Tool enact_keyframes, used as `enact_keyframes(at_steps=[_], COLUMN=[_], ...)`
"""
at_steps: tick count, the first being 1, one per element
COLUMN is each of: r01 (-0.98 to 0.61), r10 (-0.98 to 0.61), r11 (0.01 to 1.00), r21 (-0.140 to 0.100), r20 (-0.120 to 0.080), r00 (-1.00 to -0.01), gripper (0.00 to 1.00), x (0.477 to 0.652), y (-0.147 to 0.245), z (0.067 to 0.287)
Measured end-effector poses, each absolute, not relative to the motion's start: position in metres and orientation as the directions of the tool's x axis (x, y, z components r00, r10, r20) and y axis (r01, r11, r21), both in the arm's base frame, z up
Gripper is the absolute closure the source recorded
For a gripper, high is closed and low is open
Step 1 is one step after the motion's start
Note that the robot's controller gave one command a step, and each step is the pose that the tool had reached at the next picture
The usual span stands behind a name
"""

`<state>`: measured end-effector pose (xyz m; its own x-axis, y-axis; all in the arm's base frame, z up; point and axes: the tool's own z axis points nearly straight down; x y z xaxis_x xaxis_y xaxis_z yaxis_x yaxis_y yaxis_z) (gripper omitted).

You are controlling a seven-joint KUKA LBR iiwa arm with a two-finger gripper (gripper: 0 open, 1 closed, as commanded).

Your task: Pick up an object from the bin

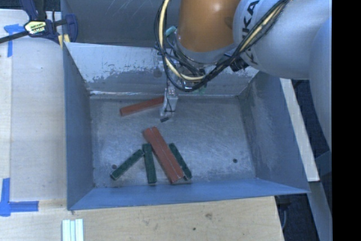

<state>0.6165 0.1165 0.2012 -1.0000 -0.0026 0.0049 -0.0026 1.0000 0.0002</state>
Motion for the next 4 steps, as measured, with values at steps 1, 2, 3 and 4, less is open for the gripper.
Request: enact_keyframes(at_steps=[1,2,3,4], r01=[0.0,0.112,0.047,0.123], r10=[0.0,0.112,0.047,0.123], r11=[1.0,0.994,0.999,0.992], r21=[0.001,0.001,-0.001,0.0], r20=[-0.004,-0.004,0.0,0.0], r00=[-1.0,-0.994,-0.999,-0.992], gripper=[0.0,0.0,0.0,0.0], x=[0.618,0.625,0.623,0.626], y=[0.116,0.133,0.123,0.125], z=[0.206,0.151,0.136,0.111])
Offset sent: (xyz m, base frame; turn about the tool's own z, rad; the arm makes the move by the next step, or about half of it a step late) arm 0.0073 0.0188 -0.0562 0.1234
